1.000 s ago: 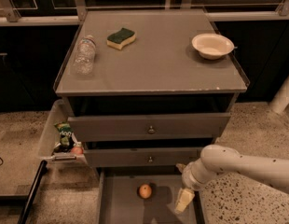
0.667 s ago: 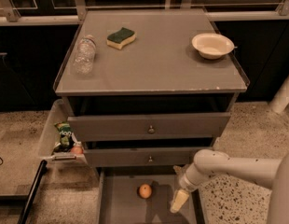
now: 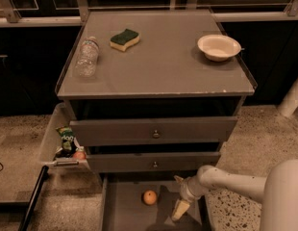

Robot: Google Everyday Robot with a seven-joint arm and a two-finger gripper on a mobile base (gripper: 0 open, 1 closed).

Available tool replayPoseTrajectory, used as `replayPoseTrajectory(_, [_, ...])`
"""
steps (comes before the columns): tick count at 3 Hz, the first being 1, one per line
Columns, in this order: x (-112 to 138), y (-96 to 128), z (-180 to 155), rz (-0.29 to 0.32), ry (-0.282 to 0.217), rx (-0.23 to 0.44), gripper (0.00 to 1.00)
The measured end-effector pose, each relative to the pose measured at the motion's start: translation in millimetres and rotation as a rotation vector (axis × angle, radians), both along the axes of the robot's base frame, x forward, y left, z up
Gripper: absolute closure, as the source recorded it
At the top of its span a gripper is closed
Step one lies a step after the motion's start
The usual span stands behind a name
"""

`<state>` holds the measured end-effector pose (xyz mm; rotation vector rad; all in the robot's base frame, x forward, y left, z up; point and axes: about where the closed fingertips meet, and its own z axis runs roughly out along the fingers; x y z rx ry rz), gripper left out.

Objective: Pick orange from bottom drawer and place on counter

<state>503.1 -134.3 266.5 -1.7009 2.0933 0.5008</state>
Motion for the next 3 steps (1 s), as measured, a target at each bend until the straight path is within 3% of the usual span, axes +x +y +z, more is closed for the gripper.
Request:
replayPoseTrajectory(1, [12,4,-45,0.033,-0.048,0.084,0.0])
replayPoseTrajectory(3, [12,7,-56,0.02,-0.059,0.078,0.0])
